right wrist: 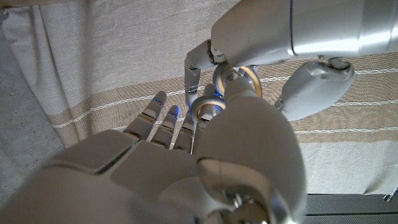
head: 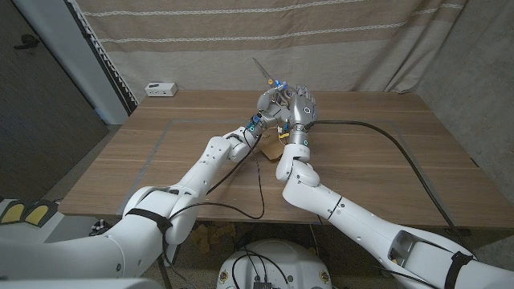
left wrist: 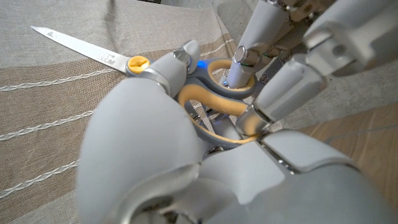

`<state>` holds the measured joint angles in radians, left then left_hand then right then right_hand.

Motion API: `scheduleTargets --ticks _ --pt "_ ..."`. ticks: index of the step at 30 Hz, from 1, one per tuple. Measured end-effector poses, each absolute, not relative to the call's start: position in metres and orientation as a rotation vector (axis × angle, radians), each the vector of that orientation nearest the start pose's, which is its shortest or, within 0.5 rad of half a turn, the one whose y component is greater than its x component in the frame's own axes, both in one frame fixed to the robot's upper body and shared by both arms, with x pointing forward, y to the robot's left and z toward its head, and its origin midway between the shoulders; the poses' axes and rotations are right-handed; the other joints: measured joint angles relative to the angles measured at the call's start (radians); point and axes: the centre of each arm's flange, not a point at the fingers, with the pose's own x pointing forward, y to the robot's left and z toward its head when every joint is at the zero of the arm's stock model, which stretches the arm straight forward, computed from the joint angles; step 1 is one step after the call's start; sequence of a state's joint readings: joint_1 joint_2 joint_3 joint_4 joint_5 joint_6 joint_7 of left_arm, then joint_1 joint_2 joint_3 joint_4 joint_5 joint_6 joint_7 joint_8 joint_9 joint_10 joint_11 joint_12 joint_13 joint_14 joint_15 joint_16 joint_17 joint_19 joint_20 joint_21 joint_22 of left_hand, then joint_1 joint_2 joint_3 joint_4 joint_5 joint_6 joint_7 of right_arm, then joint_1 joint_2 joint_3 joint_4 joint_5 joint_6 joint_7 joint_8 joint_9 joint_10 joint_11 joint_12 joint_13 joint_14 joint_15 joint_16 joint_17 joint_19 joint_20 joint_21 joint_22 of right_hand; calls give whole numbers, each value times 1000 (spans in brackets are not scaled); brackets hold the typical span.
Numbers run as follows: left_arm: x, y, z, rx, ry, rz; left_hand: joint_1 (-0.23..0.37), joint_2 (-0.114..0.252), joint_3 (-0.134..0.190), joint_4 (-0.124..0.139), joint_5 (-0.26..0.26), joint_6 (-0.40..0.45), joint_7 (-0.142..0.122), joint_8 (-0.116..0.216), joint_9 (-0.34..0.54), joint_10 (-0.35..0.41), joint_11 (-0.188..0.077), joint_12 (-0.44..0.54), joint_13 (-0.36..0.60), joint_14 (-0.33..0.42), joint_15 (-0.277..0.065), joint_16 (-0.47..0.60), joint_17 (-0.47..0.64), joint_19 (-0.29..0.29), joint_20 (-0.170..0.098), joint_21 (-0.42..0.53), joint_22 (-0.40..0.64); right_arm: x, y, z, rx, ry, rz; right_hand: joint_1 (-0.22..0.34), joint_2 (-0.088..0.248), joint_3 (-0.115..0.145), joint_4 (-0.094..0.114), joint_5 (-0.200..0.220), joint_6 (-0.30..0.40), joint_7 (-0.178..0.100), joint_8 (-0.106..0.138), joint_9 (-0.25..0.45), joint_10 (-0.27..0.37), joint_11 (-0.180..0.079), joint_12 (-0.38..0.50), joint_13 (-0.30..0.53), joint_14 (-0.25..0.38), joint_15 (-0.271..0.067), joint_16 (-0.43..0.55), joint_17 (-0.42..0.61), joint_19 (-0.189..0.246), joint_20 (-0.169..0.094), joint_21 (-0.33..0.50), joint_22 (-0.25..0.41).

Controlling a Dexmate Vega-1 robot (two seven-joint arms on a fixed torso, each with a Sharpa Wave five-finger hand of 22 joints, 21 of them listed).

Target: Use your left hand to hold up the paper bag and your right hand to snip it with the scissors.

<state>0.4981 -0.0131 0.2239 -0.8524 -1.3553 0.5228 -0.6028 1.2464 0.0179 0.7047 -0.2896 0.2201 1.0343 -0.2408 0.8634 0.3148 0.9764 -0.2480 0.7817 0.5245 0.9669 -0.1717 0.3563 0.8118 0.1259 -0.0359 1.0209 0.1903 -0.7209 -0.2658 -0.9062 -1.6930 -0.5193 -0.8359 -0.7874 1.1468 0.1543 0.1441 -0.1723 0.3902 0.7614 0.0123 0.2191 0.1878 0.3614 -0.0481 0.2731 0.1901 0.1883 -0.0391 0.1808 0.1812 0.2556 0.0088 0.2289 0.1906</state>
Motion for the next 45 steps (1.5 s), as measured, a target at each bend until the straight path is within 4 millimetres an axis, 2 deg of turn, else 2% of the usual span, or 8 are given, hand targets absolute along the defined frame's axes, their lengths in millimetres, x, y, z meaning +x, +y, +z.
scheduleTargets --ticks 4,7,12,19,25,32,44,45 --pt "671 47 27 -1119 -58 -1201 0 0 0 0 0 0 0 2 0 0 0 0 0 0 0 -4 5 0 0 0 -1 564 -59 -2 -957 -667 -611 5 -11 0 0 -18 20 -9 8 0 23 -9 1 2 16 2 5 0 12 -4 2 0" --pt "669 45 27 -1117 -56 -1210 0 0 0 0 0 0 0 2 0 0 0 2 0 4 -4 -4 5 0 0 0 -1 564 -59 -2 -956 -668 -619 -10 -36 -6 6 -30 28 -3 16 2 32 -11 5 1 31 2 5 0 22 -3 3 0" --pt "664 43 28 -1110 -66 -1226 0 0 0 0 0 0 0 2 0 0 0 4 0 4 -4 -4 5 0 0 4 -1 562 -60 -1 -955 -679 -641 -30 -64 -17 17 -39 48 -23 24 12 52 -5 6 0 59 -2 12 0 42 -9 12 0" --pt "658 38 26 -1125 -29 -1211 0 0 0 0 0 0 0 2 0 0 0 6 0 4 -4 -4 28 0 0 9 1 565 -57 -5 -969 -680 -682 -32 -90 -21 24 -38 104 8 75 42 107 -13 15 -2 137 -2 20 0 90 -14 28 3" --pt "654 36 26 -1127 -21 -1201 0 0 0 0 0 0 0 2 0 0 0 9 0 7 -7 -4 58 0 0 14 2 566 -56 -5 -978 -691 -711 -33 -91 -21 24 -22 156 30 113 61 188 -20 35 0 189 -4 28 1 113 -19 34 8" --pt "653 34 25 -1117 -12 -1201 0 0 0 0 0 -1 1 2 0 0 0 11 0 6 -7 -13 115 0 0 14 2 567 -54 -6 -976 -699 -721 -10 -77 -16 29 -19 184 59 129 57 204 -14 35 1 200 -4 28 8 118 -25 42 8" --pt "656 35 26 -1120 -5 -1194 0 0 -2 2 0 -1 1 2 0 -2 2 21 0 6 -7 -28 159 0 0 11 0 572 -56 -8 -964 -688 -710 -5 -71 -16 28 -35 184 59 135 44 212 -12 35 -1 199 -4 28 6 114 -21 42 12" --pt "656 35 26 -1120 -5 -1193 0 0 -3 3 0 -1 1 2 0 -2 2 21 0 6 -7 -28 159 0 0 11 0 572 -56 -8 -963 -687 -708 -5 -71 -16 28 -35 184 59 144 40 212 -12 35 -1 199 -4 28 5 114 -21 42 12"
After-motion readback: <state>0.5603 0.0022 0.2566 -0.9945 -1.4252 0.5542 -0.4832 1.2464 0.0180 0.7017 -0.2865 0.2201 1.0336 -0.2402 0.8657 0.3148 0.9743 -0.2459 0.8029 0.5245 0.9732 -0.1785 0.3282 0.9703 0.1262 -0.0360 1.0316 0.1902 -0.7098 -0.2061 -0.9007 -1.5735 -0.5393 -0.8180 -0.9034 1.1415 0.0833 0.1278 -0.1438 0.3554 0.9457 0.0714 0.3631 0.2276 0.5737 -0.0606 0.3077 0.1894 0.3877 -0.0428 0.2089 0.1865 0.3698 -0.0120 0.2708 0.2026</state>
